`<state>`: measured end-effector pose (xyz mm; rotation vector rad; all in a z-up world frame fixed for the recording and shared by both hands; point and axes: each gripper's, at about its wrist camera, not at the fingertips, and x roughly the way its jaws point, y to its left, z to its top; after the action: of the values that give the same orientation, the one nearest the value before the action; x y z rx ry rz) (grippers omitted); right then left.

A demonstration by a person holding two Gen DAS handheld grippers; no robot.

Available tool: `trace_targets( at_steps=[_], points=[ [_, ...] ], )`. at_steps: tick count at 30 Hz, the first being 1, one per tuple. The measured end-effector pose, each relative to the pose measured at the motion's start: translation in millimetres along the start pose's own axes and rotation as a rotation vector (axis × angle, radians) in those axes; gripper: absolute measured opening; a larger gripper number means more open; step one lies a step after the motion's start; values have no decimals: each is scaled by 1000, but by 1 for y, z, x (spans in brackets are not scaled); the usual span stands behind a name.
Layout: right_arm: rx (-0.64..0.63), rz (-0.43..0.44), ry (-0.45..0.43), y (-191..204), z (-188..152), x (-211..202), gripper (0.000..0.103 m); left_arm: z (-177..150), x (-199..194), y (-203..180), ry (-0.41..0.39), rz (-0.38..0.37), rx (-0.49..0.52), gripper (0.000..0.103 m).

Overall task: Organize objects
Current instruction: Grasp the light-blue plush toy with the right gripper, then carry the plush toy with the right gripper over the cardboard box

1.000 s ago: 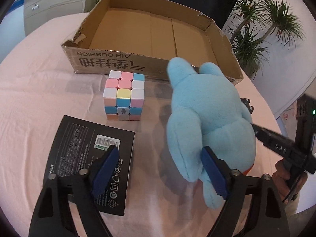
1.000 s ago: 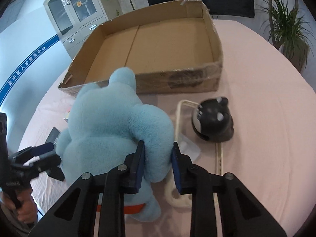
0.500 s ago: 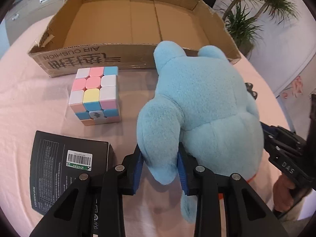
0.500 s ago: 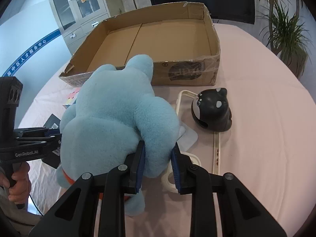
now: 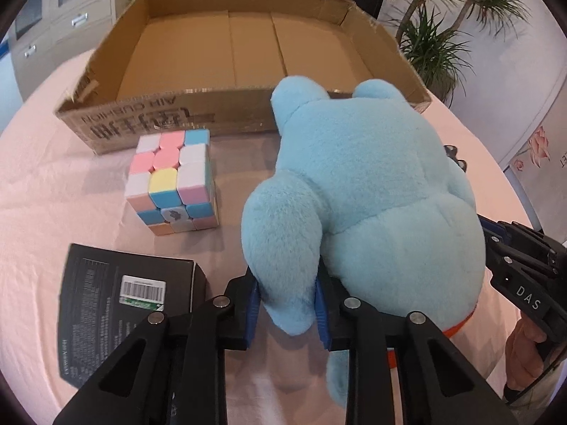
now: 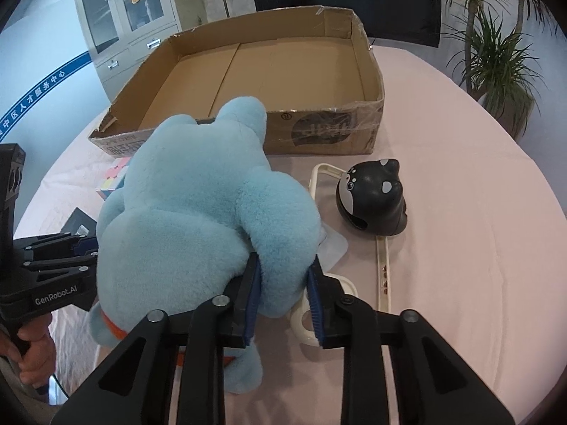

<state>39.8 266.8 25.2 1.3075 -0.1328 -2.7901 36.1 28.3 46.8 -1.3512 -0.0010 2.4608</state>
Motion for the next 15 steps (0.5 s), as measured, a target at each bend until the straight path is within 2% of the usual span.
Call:
trace_targets(
  at_steps=[7,15],
  points=[
    [-34,18,-89,15,3,-36,19,4,-43,3,-86,13,16,22],
    [-79,28,-193,29,30,-67,19,39,-79,-3,-198,48,34,22]
  ],
)
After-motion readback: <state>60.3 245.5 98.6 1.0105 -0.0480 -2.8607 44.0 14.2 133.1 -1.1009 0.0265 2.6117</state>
